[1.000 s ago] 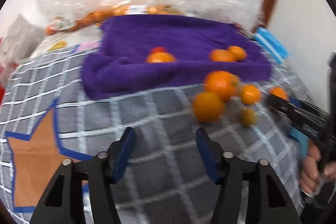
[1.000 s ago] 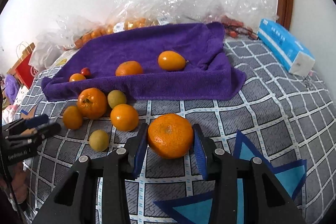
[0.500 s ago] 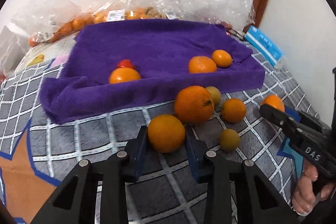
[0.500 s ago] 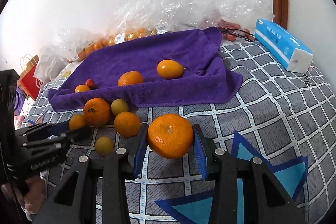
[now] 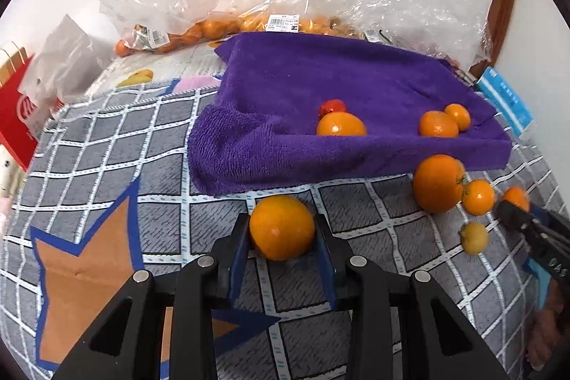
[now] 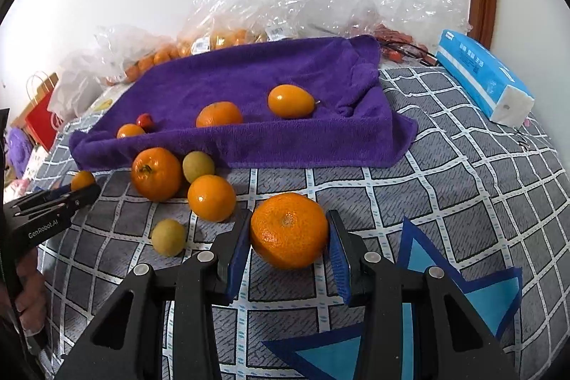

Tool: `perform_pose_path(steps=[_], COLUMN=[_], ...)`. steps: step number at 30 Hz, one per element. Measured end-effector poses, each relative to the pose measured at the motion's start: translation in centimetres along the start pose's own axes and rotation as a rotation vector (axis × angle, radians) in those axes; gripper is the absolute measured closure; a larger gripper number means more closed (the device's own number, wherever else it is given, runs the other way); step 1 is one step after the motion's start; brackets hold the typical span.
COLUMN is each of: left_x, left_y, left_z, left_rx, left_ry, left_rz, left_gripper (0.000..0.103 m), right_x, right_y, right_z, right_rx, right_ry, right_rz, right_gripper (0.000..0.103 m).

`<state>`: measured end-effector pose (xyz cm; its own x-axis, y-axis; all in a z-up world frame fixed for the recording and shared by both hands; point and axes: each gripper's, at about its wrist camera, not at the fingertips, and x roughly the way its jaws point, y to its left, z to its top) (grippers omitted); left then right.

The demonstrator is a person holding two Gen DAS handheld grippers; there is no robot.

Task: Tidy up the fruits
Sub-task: 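Lower the left tool onto a round orange and close it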

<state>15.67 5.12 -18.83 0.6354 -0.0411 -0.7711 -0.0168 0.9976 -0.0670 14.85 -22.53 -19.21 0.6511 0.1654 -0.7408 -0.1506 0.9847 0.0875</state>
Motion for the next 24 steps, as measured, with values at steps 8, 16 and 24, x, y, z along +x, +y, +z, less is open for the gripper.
perform_pose_path(steps=[8, 16, 24], left_x=[0.1, 0.2, -0.2], left_y=[0.6, 0.7, 2.0], left_z=[-0.1, -0.1, -0.6], left_rx=[-0.037, -0.04, -0.095], left_ry=[-0.005, -0.007, -0.021], left_rz=[-0.068, -0.095, -0.174], left_gripper=[0.064, 0.059, 0.07], right_x=[0.9, 1.1, 1.0], right_y=[0.2, 0.4, 0.7], right_z=[0.0, 0.1, 0.1], right_rx=[-0.003, -0.005, -0.016], right_ry=[0.042, 0.045, 0.043], right_rz=[-0.027, -0.044, -0.06], right_gripper=[0.061, 0.061, 0.062])
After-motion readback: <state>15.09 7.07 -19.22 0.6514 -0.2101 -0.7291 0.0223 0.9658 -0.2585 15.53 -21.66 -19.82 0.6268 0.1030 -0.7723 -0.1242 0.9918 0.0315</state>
